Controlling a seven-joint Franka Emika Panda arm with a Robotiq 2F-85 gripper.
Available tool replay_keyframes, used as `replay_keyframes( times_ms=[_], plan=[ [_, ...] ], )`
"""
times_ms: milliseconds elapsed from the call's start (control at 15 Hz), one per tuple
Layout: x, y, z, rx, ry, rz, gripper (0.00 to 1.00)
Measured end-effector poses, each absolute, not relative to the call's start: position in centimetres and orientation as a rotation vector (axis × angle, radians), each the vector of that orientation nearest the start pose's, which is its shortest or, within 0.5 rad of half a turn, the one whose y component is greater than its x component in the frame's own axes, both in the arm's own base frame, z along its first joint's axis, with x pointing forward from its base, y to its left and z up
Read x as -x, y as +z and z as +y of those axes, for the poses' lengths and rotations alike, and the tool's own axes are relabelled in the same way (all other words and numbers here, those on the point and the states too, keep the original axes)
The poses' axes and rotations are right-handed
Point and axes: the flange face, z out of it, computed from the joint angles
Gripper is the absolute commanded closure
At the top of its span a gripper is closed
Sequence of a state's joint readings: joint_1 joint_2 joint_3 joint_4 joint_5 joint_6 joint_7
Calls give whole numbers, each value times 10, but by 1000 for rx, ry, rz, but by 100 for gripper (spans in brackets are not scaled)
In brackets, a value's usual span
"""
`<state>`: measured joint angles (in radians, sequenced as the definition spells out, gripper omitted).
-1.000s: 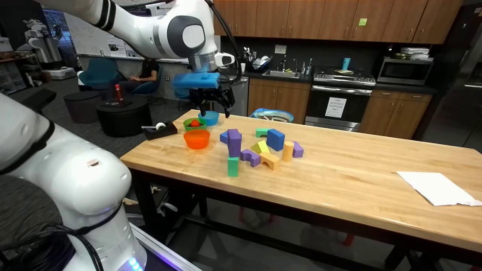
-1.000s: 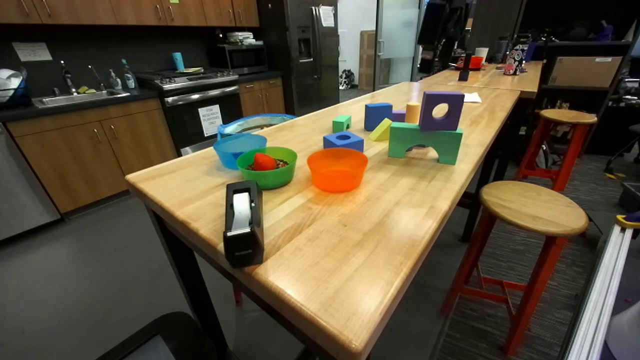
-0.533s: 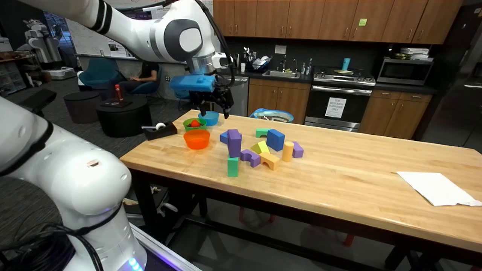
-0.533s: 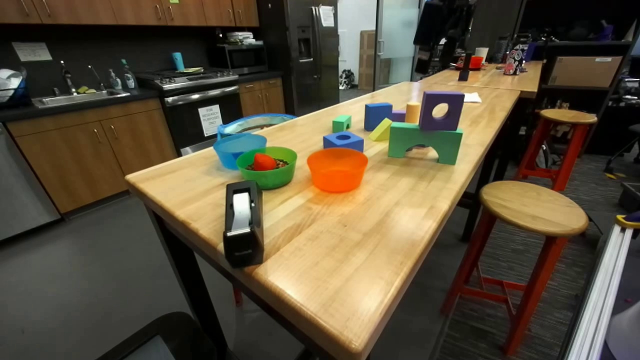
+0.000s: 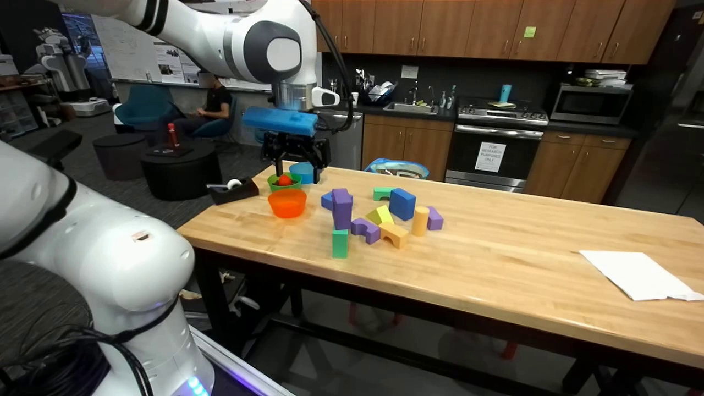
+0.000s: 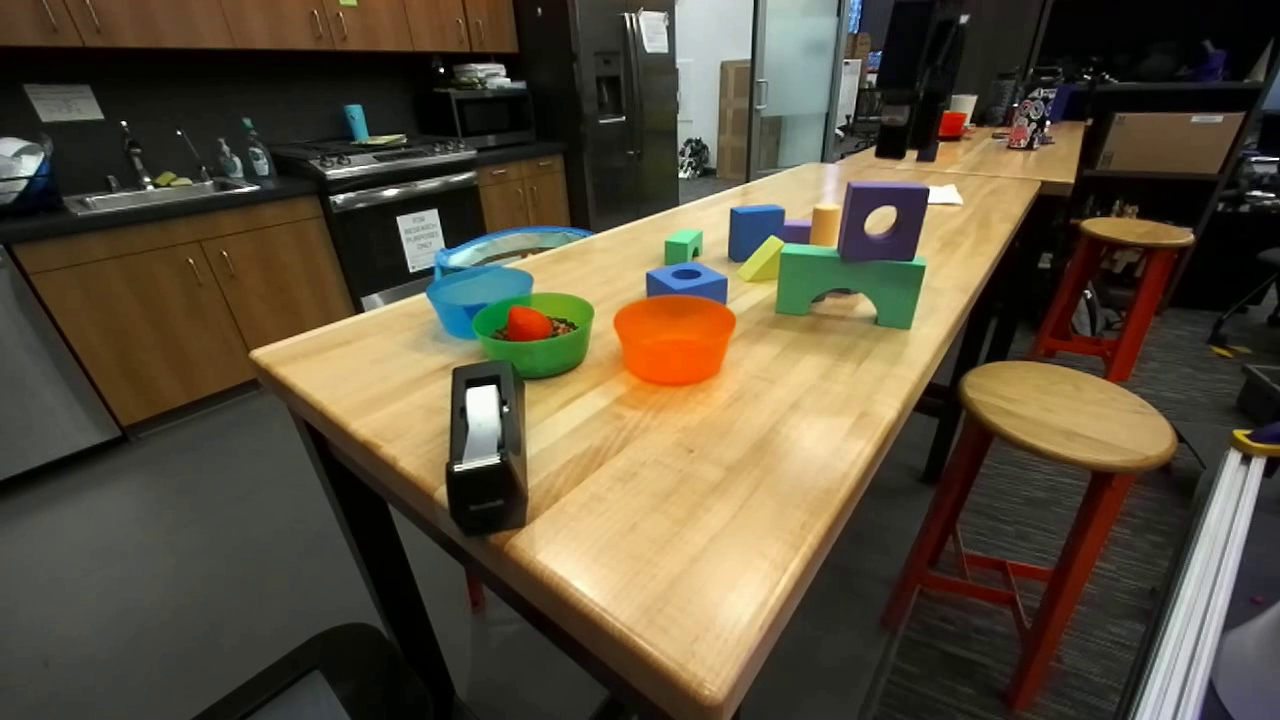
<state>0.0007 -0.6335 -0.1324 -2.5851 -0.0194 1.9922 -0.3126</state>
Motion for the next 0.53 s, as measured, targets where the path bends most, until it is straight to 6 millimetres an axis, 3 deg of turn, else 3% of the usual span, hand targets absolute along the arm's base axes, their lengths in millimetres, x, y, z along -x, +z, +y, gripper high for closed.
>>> replay_keyframes(
  times_ms=[533],
  plan=[
    [-364, 508, -61, 3028, -57, -354, 0]
  ],
)
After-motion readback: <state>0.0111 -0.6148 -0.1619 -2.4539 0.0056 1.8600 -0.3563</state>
